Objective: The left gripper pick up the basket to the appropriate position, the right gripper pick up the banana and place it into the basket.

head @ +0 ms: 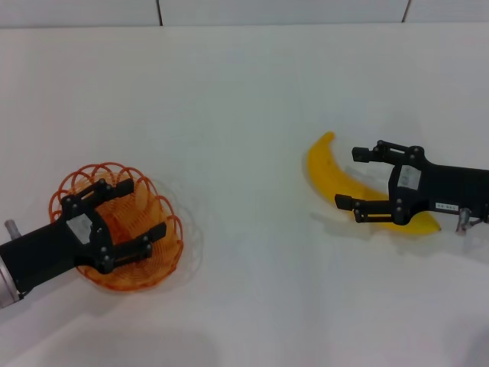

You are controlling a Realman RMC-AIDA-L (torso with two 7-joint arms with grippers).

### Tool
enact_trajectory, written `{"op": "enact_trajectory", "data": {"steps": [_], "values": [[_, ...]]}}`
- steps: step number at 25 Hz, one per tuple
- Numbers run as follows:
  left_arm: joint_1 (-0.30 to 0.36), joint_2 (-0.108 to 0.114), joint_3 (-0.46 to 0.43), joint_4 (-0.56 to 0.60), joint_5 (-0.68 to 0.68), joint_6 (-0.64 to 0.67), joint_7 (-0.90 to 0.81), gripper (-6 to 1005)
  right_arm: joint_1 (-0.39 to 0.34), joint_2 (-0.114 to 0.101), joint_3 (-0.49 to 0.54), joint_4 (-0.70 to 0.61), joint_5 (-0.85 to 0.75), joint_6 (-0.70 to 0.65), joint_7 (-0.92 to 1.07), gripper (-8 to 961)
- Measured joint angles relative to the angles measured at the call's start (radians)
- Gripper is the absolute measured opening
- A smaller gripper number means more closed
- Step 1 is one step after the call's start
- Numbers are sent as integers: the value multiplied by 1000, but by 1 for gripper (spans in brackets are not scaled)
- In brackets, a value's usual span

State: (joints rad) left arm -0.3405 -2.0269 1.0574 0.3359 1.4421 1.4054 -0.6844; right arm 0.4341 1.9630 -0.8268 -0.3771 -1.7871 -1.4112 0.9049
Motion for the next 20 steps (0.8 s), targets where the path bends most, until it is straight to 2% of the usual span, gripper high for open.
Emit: {"op": "enact_trajectory", "data": {"steps": [12, 14, 16, 18, 19, 20], "values": [[0, 0, -6, 0, -2, 0, 2, 875, 0, 0, 2, 0, 0, 0, 0, 900], [0, -1, -49, 0, -9, -1, -23, 875, -1, 0, 2, -1, 1, 0, 0, 900], [0, -2, -131, 7, -11, -1, -85, 875, -1, 0, 3, -1, 2, 0, 0, 900], [4, -2, -213, 57, -9, 0, -213, 875, -1, 0, 3, -2, 1, 0, 3, 900], [4, -2, -213, 57, -9, 0, -213, 875, 0, 0, 3, -2, 1, 0, 4, 900], [17, -1, -263, 173, 18, -1, -434, 875, 1, 0, 3, -2, 1, -1, 5, 900]]}}
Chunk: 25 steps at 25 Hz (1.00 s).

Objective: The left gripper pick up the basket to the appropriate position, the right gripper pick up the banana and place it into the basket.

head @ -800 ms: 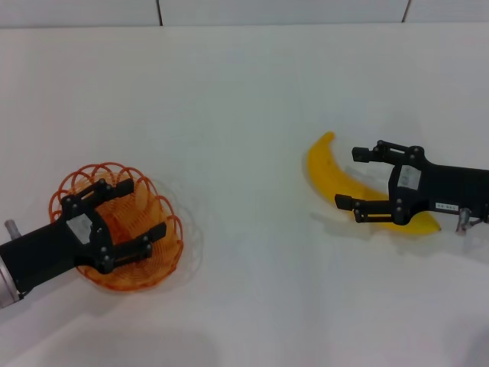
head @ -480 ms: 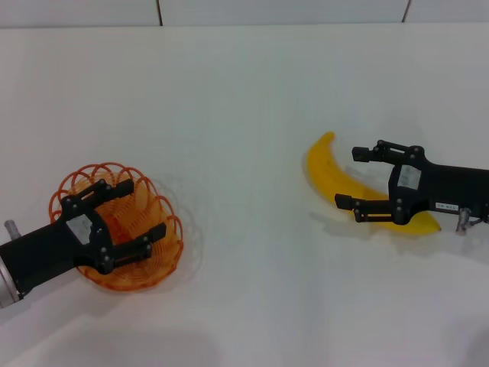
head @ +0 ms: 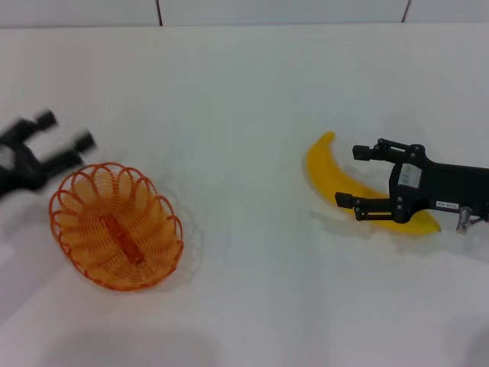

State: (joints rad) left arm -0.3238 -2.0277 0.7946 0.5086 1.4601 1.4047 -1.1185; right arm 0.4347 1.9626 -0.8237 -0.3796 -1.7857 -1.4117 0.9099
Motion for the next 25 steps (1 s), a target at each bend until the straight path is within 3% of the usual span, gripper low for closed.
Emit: {"op": "enact_trajectory", "data": {"steps": [2, 5, 7, 10, 12, 15, 19, 25], "values": [[12, 7, -9, 122, 53, -1, -170, 875, 1, -1, 0, -1, 2, -2, 1, 900], [-5, 27, -19, 383, 253, -6, -463, 875, 1, -3, 1, -1, 6, -3, 1, 901], [-63, 47, -19, 508, 446, 1, -614, 874, 1, -4, 1, -1, 7, -2, 1, 901], [-176, 54, -17, 590, 713, 33, -723, 874, 1, -4, 2, -1, 6, 0, 0, 901], [-228, 33, -18, 622, 850, 46, -703, 874, 2, -5, 0, -1, 5, 0, 1, 901], [-249, -13, 17, 685, 970, 53, -579, 874, 17, -5, -4, 2, 3, 1, 2, 901], [-243, -8, 106, 675, 983, 54, -511, 876, 30, 4, -6, 2, 2, 6, 2, 901], [-277, -9, 167, 593, 989, 42, -463, 862, 30, 5, -5, 0, 2, 7, 3, 901]]}}
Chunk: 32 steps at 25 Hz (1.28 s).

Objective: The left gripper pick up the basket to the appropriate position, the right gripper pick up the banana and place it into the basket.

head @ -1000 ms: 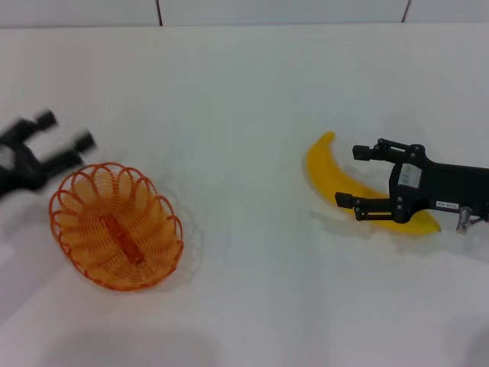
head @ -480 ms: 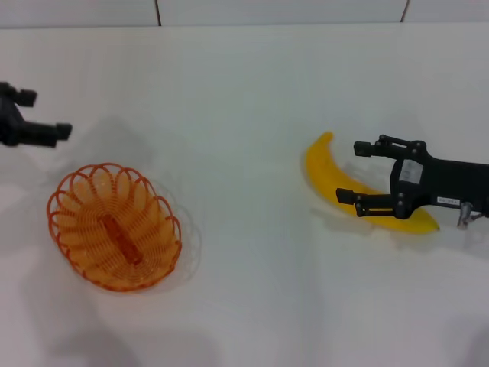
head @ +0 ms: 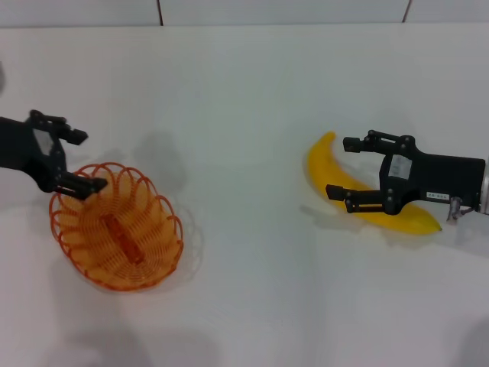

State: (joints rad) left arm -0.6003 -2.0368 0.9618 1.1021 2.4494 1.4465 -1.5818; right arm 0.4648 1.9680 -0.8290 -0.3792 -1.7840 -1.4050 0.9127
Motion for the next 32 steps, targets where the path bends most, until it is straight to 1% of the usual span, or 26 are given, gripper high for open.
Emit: {"op": "enact_trajectory", "data": {"steps": [5, 10, 15, 20, 24, 29, 32], "values": [[-48, 1, 5, -89, 18, -29, 29, 850, 0, 0, -1, 0, 0, 1, 0, 901], [-74, 2, 11, -146, 31, -66, 42, 839, 0, 0, -1, 1, -1, 1, 0, 900], [-86, 1, 14, -165, 43, -86, 50, 827, 0, 0, -1, 1, 0, 1, 0, 900], [-89, -4, 28, -175, 87, -110, 22, 815, 6, 0, -1, 1, 2, 1, 0, 900], [-95, -4, 26, -182, 81, -128, 11, 806, 10, 0, 0, 6, 3, 1, 0, 900], [-100, -5, 43, -179, 73, -131, 11, 593, 7, 0, 2, 7, 2, 1, 0, 900], [-100, -5, 43, -182, 78, -127, 10, 486, 7, 0, 1, 8, 3, 1, 0, 900]]}}
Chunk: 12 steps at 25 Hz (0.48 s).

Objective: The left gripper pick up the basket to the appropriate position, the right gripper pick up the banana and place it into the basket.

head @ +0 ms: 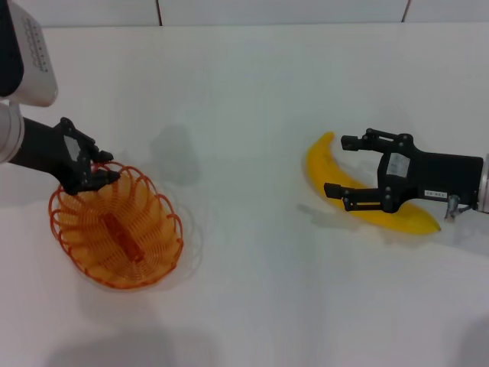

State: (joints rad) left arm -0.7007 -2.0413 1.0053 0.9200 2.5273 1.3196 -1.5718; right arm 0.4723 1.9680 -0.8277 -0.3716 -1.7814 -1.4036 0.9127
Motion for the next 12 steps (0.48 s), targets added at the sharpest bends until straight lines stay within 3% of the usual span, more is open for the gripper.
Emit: {"op": "enact_trajectory", "data": {"steps": [12], "values": [[0, 0, 1, 1, 3, 4, -1, 146, -3, 0, 2, -3, 0, 0, 9, 900]]}}
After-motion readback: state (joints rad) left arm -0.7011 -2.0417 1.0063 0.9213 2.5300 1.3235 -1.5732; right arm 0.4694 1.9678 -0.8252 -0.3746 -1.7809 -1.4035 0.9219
